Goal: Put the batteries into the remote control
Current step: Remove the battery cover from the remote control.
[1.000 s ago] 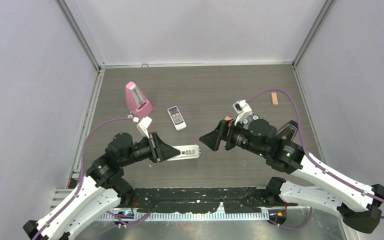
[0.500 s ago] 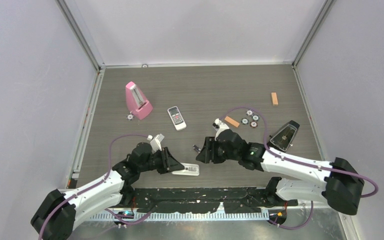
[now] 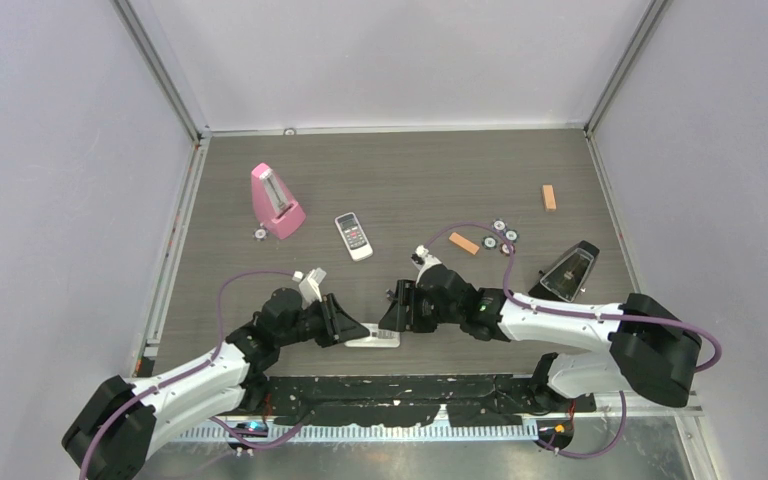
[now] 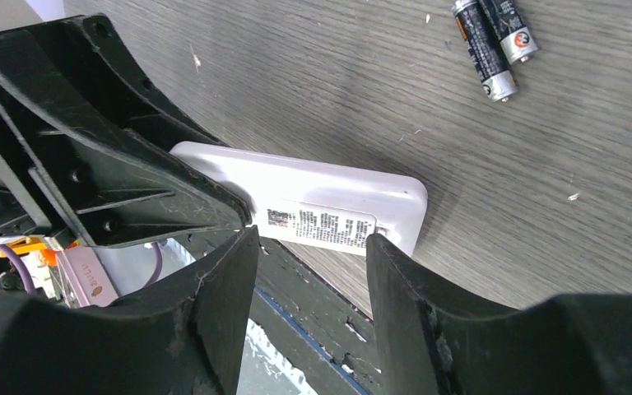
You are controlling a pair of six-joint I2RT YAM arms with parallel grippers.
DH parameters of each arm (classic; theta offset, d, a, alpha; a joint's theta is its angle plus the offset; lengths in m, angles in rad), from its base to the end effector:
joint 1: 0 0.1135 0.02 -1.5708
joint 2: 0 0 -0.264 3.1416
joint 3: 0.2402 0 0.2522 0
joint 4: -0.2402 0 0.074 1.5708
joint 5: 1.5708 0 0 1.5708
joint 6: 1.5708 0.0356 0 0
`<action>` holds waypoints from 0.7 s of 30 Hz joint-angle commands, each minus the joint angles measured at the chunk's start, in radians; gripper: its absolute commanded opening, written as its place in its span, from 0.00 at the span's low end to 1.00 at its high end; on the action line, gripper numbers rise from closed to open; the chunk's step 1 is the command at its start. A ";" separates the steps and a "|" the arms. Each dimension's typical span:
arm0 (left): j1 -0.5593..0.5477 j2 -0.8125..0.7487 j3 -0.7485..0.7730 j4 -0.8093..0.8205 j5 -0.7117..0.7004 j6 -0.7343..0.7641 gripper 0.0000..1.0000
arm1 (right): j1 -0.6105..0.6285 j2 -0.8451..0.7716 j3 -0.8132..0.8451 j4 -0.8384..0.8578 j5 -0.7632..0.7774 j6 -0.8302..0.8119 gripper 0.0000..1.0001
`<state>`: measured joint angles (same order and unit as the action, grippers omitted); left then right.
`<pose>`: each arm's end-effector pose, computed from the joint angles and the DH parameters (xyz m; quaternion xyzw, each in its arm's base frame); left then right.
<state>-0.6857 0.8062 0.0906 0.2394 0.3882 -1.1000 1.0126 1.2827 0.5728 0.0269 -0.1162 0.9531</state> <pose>0.1126 -0.1095 0.1396 -0.0741 0.8406 -0.5010 0.1920 0.1314 0.2182 0.1834 -0.0517 0.9004 0.3858 0.1942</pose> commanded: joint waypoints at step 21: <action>0.021 0.093 0.029 -0.166 -0.047 -0.033 0.00 | 0.006 0.101 -0.025 0.150 -0.003 0.004 0.55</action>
<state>-0.6724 0.8597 0.1196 0.1883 0.3786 -1.1549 1.0126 1.3602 0.5396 0.1257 -0.1314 0.9676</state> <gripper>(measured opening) 0.264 0.548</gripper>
